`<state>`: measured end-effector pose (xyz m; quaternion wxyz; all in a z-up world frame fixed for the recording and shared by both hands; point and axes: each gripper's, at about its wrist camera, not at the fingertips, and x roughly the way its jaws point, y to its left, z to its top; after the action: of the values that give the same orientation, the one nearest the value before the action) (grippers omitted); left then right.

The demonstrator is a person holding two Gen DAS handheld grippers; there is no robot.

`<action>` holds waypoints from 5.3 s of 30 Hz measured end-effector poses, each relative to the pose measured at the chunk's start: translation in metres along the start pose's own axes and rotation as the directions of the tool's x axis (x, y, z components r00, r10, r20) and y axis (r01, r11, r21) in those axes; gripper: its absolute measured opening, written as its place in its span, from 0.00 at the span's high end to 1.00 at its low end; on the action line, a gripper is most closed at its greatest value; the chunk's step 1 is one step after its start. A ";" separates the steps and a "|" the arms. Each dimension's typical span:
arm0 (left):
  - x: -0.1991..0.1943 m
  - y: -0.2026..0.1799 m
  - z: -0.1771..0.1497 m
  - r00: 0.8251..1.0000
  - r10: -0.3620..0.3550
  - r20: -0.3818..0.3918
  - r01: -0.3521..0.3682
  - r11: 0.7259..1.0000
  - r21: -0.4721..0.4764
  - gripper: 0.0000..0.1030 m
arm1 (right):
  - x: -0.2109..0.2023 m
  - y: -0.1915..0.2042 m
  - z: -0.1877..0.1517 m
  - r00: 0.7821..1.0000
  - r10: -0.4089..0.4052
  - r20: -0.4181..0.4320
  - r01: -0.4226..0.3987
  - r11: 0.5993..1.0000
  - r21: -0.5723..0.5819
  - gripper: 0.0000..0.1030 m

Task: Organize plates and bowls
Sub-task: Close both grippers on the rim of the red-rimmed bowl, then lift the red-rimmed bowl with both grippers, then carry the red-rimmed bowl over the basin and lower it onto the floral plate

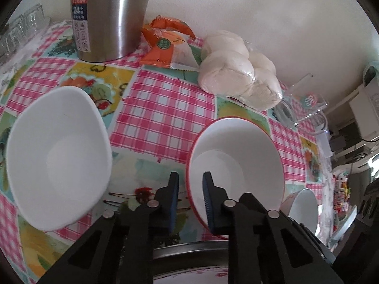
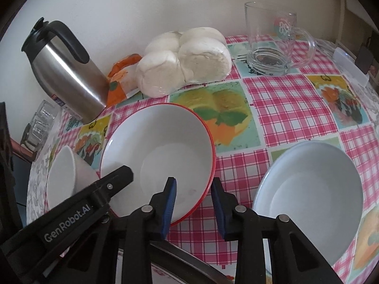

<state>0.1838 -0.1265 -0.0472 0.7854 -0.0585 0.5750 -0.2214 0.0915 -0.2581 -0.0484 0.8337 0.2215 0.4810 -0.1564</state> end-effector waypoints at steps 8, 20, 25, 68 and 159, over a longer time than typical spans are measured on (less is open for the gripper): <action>-0.003 -0.003 0.001 1.000 0.000 0.015 0.000 1.000 0.016 0.81 | -0.002 0.000 0.000 1.000 0.013 0.011 -0.013 1.000 0.002 0.68; -0.037 -0.017 0.006 0.996 -0.015 0.088 0.008 0.997 0.072 0.81 | -0.032 0.003 0.007 0.995 0.020 0.095 -0.019 1.000 -0.013 0.68; -0.057 -0.025 0.008 0.992 -0.018 0.128 0.006 0.995 0.095 0.81 | -0.047 0.005 0.009 0.991 0.027 0.129 -0.025 1.000 -0.020 0.68; 0.002 -0.015 0.003 1.000 0.006 -0.016 -0.005 0.999 0.053 0.80 | -0.026 -0.015 0.015 0.994 0.021 0.107 -0.025 0.999 0.033 0.75; -0.083 0.019 -0.107 0.992 0.076 -0.100 -0.075 0.997 0.014 0.83 | -0.092 0.023 -0.098 0.997 0.053 -0.051 -0.057 0.994 -0.095 0.79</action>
<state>0.0701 -0.0573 -0.0167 0.7636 -0.0214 0.6145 -0.1971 -0.0149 -0.1831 -0.0061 0.8355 0.1978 0.5019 -0.1044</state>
